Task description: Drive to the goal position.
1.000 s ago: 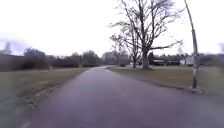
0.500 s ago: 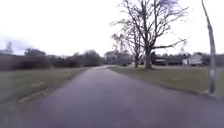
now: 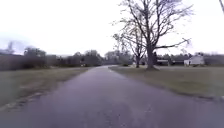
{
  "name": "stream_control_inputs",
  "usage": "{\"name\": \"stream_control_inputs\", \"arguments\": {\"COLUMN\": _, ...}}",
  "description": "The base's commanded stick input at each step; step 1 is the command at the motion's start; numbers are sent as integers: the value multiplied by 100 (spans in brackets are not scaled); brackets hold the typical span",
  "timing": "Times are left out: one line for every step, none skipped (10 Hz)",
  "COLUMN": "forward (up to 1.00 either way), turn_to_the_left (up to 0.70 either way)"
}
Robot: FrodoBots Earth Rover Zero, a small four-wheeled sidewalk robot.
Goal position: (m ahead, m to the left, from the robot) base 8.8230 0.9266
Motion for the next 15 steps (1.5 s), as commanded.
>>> {"name": "stream_control_inputs", "arguments": {"forward": 100, "turn_to_the_left": 37}}
{"name": "stream_control_inputs", "arguments": {"forward": 100, "turn_to_the_left": 23}}
{"name": "stream_control_inputs", "arguments": {"forward": 100, "turn_to_the_left": 0}}
{"name": "stream_control_inputs", "arguments": {"forward": 100, "turn_to_the_left": 0}}
{"name": "stream_control_inputs", "arguments": {"forward": 100, "turn_to_the_left": 0}}
{"name": "stream_control_inputs", "arguments": {"forward": 100, "turn_to_the_left": 0}}
{"name": "stream_control_inputs", "arguments": {"forward": 100, "turn_to_the_left": 0}}
{"name": "stream_control_inputs", "arguments": {"forward": 100, "turn_to_the_left": 0}}
{"name": "stream_control_inputs", "arguments": {"forward": 100, "turn_to_the_left": 0}}
{"name": "stream_control_inputs", "arguments": {"forward": 100, "turn_to_the_left": 0}}
{"name": "stream_control_inputs", "arguments": {"forward": 100, "turn_to_the_left": 0}}
{"name": "stream_control_inputs", "arguments": {"forward": 100, "turn_to_the_left": 0}}
{"name": "stream_control_inputs", "arguments": {"forward": 100, "turn_to_the_left": 0}}
{"name": "stream_control_inputs", "arguments": {"forward": 100, "turn_to_the_left": 0}}
{"name": "stream_control_inputs", "arguments": {"forward": 100, "turn_to_the_left": 0}}
